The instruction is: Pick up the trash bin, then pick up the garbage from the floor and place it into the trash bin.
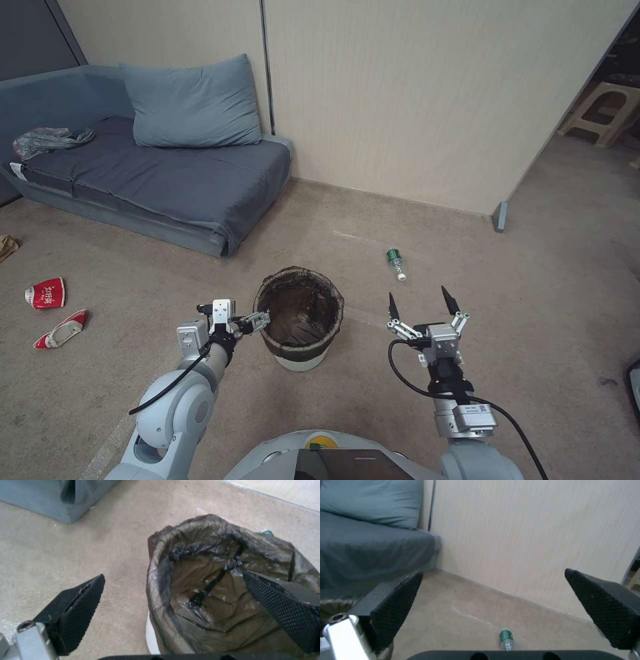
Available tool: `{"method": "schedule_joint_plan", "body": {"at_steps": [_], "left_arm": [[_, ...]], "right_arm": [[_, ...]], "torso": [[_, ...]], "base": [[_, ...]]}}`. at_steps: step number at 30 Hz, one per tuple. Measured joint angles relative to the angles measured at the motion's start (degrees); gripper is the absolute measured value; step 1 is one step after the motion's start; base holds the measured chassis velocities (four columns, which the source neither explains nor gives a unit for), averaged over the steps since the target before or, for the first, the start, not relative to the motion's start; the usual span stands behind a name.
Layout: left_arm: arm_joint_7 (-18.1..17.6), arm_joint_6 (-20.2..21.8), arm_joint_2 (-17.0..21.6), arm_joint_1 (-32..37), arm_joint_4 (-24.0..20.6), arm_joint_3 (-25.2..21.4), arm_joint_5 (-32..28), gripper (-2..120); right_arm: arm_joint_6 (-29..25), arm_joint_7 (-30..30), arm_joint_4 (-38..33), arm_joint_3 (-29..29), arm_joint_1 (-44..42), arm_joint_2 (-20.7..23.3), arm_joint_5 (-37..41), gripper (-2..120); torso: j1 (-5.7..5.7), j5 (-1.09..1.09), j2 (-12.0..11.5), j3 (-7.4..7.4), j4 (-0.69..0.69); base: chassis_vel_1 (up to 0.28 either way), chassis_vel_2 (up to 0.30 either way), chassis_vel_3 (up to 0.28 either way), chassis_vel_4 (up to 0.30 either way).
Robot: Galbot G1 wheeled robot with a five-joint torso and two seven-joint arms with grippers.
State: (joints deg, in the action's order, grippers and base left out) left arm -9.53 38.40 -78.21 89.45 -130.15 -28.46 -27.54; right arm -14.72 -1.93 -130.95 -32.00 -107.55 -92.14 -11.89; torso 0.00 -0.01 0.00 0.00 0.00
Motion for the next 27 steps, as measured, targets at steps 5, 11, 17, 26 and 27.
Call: {"method": "schedule_joint_plan", "body": {"at_steps": [5, 11, 17, 26, 27], "left_arm": [[-0.22, 0.14, -0.22, -1.1, 1.45, 0.78, -0.78, 100], [-0.88, 0.16, -0.81, -1.64, 3.35, 0.48, 0.0, 100], [-1.18, 0.32, -1.2, -2.89, 5.52, 0.42, -0.58, 100], [-1.21, 1.11, -1.95, -4.89, 9.42, 0.64, -1.68, 100], [-1.05, 1.31, -1.91, -5.12, 9.98, 0.81, -2.01, 100]], "right_arm": [[0.01, 0.03, 0.08, 0.09, 0.01, 0.0, -0.05, 100], [0.01, 0.03, 0.1, 0.16, -0.01, 0.0, -0.14, 100], [0.0, 0.02, 0.11, 0.18, -0.02, 0.0, -0.23, 100], [-0.03, -0.02, 0.11, 0.18, -0.05, 0.0, -0.42, 100], [-0.04, -0.02, 0.12, 0.19, -0.06, 0.0, -0.45, 100]], "torso": [[0.0, 0.0, 0.0, 0.0, -0.01], [0.0, 0.0, 0.0, 0.0, 0.0], [0.0, 0.01, 0.0, 0.0, 0.0], [0.0, 0.0, 0.0, 0.0, 0.0], [0.0, 0.01, 0.0, 0.0, 0.0]], "base": [[0.0, 0.0, 0.0, 0.0], [0.0, 0.0, 0.0, 0.0], [0.0, 0.0, 0.0, 0.0], [0.0, 0.0, 0.0, 0.0], [0.0, 0.0, 0.0, 0.0]]}}
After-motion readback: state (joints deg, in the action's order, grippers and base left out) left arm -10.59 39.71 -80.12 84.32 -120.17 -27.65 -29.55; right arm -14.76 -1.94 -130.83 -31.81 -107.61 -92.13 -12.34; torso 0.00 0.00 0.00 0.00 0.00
